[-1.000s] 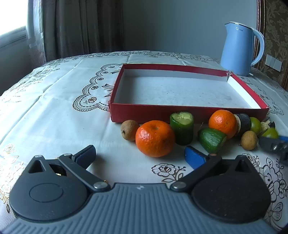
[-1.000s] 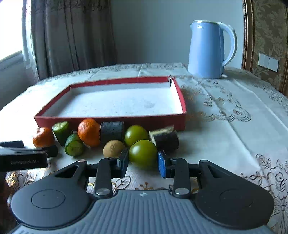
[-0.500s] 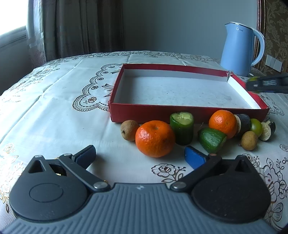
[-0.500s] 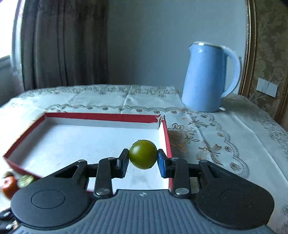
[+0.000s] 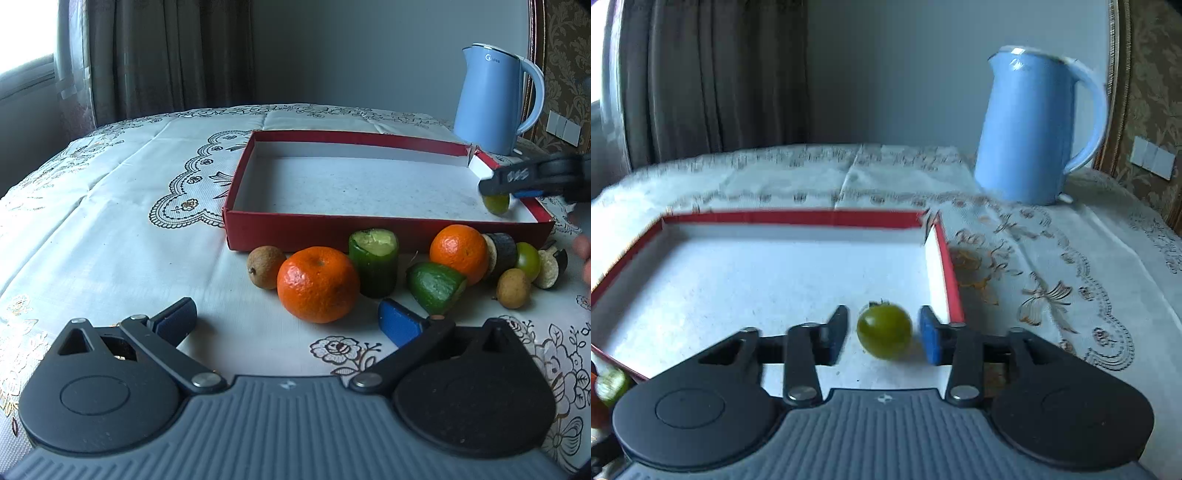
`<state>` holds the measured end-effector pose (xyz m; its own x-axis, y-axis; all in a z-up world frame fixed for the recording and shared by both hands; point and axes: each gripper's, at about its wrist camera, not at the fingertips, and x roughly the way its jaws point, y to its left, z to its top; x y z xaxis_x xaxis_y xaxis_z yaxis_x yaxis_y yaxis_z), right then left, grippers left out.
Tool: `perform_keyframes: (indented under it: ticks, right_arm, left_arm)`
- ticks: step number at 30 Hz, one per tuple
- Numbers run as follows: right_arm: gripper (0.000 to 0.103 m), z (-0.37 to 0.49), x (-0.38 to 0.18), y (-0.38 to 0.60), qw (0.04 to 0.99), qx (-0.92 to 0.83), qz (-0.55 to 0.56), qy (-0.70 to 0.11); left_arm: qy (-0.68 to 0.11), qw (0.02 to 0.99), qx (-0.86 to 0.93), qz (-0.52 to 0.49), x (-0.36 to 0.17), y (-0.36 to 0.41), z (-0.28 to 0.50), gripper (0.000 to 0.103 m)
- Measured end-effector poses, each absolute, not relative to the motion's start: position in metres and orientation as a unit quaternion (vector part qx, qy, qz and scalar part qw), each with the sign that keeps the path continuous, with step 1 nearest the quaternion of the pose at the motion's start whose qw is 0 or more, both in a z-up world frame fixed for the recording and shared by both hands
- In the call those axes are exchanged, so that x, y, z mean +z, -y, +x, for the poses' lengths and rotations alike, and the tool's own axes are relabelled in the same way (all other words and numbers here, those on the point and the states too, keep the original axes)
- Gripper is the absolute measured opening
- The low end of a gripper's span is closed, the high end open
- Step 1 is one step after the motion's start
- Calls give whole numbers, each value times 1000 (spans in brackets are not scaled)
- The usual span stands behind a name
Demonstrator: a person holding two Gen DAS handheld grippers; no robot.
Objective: Organize fruits
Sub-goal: 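Lift the green lime with the right tool over the red box, then open the right tool to drop the lime inside the box, then close the left tool on the large tangerine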
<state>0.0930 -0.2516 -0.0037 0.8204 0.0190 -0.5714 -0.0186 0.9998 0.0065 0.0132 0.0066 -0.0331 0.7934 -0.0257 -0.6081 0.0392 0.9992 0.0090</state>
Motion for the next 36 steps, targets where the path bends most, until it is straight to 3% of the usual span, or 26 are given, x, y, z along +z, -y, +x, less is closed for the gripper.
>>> perform_keyframes:
  ticks: [2,7,9,16,36]
  right_arm:
    - [76,78,6,256,961,11,11,-276]
    - [76,14,15,264,979,-38,-4,-201]
    - [82,-8,9,263,982,-58,-18,-181]
    - [83,-42,-7,255,976,3,-6,-217]
    - [87,-39,-15,268,982,-29,43,-182]
  left_arm:
    - [-321,947,-18,10,-33,-7,13,103]
    - [-320,947,-17,11,-33,-7,12,103]
    - [-319,948,-17,11,-33,-7,12,103]
    - [-319,948,-14,11,-33,-8,12,103]
    - [-318,947,-19,-32,-18,-23,6,103]
